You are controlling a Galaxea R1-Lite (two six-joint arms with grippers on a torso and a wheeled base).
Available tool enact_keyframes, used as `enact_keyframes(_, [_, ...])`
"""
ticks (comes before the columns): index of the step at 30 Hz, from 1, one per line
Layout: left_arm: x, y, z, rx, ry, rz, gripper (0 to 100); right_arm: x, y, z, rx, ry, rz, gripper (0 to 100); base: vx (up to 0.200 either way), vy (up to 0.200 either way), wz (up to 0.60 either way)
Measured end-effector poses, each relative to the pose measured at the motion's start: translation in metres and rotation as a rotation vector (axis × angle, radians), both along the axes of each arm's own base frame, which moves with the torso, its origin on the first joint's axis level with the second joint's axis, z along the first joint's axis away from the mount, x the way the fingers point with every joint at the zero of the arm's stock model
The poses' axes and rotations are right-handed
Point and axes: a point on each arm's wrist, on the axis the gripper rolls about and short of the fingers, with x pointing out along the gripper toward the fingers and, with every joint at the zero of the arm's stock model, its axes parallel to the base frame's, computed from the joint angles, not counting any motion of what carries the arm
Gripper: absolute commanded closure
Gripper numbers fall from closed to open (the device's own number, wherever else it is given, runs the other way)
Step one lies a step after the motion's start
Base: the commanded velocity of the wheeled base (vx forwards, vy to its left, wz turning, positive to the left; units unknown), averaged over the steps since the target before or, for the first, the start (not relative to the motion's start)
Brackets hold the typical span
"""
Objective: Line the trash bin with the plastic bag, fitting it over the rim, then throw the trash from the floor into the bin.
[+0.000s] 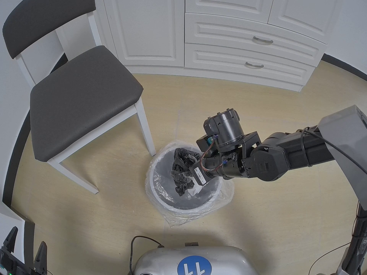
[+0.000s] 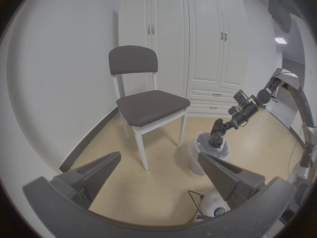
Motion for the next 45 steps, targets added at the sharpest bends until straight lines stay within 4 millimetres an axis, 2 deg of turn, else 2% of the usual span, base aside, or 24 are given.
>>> enact_keyframes(6, [0.0, 0.0, 0.0, 0.0, 0.0, -0.001, 0, 0.002, 0.004, -0.008, -0.009, 0.013, -0.003, 100, 0.0, 0.0, 0.0])
enact_keyframes(11, [0.0, 0.0, 0.0, 0.0, 0.0, 0.0, 0, 0.001, -0.007, -0.022, -0.051, 0.056, -0.018, 100, 0.0, 0.0, 0.0])
enact_keyframes(18, [0.0, 0.0, 0.0, 0.001, 0.0, 0.0, 0, 0.0, -0.017, -0.01, -0.042, 0.029, -0.025, 100, 0.0, 0.0, 0.0])
enact_keyframes(24, [0.0, 0.0, 0.0, 0.0, 0.0, -0.001, 0, 0.007, -0.007, -0.001, -0.01, -0.007, -0.02, 100, 0.0, 0.0, 0.0])
enact_keyframes(36, [0.0, 0.0, 0.0, 0.0, 0.0, -0.001, 0, 0.027, 0.007, -0.034, -0.031, 0.028, -0.028, 100, 0.0, 0.0, 0.0])
enact_keyframes(39, [0.0, 0.0, 0.0, 0.0, 0.0, -0.001, 0, 0.022, 0.011, -0.041, -0.045, 0.043, -0.014, 100, 0.0, 0.0, 0.0])
enact_keyframes(45, [0.0, 0.0, 0.0, 0.0, 0.0, 0.0, 0, -0.001, 0.033, -0.051, -0.07, 0.064, 0.051, 100, 0.0, 0.0, 0.0])
